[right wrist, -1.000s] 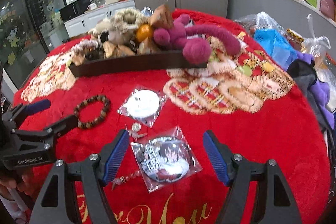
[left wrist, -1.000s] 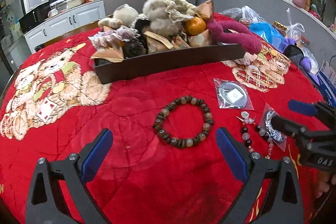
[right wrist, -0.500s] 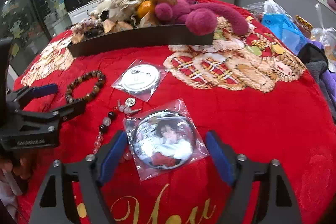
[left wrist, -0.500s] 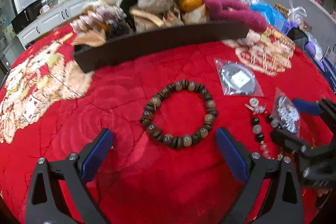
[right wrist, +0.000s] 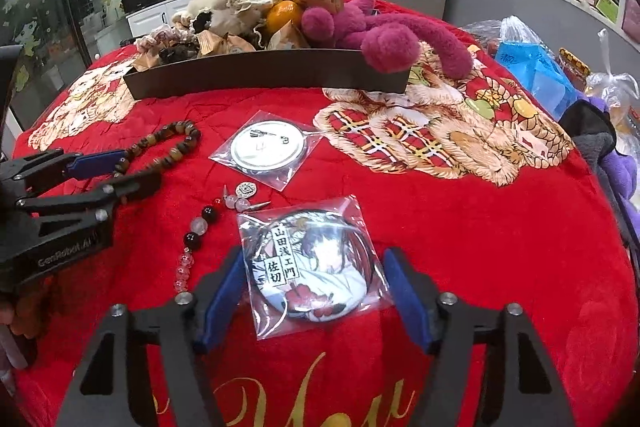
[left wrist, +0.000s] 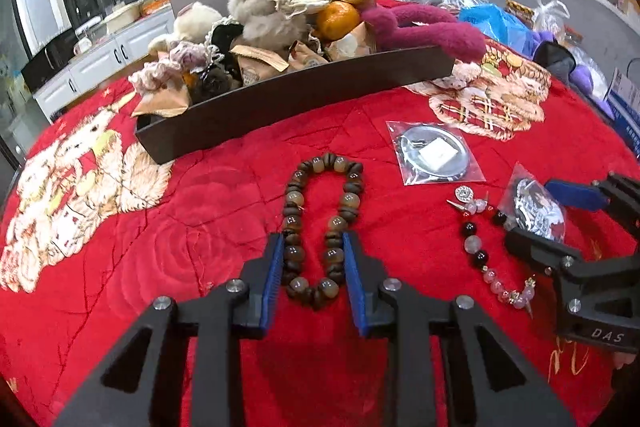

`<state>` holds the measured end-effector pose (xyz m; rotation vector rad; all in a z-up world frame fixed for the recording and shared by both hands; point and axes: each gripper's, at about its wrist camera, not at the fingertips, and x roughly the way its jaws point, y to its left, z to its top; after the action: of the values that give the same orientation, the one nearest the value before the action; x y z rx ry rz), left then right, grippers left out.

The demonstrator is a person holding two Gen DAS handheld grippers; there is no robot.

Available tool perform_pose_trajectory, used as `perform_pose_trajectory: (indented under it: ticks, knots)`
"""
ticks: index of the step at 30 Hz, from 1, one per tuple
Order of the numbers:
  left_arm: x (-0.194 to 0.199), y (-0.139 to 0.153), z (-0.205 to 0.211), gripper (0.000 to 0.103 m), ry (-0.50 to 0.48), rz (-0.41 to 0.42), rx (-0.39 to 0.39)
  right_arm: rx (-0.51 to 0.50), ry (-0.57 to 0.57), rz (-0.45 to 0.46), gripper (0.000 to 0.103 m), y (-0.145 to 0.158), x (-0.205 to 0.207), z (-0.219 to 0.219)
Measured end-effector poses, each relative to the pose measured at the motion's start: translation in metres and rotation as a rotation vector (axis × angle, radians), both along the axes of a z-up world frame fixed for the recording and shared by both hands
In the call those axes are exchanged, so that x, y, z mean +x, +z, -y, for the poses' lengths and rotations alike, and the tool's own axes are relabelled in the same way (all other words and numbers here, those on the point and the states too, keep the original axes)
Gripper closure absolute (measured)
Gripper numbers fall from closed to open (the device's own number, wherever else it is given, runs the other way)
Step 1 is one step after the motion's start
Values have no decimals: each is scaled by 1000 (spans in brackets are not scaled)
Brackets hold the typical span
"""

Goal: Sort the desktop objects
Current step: 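Grasp the dark wooden bead bracelet with left gripper while right grasps the bagged anime badge, then carry the bead bracelet and bagged badge over the dark tray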

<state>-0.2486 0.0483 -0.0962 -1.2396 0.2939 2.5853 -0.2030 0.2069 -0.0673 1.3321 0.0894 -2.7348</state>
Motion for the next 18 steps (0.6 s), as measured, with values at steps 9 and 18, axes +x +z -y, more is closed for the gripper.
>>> perform_pose_trajectory:
  ticks: [9,18]
  knots:
    - [3,2,3,82,8,-6,18,0,-22,3,38,2,0,1]
    - [7,11,10,82,21,-22,47,-14,-37,14,41,9,4,3]
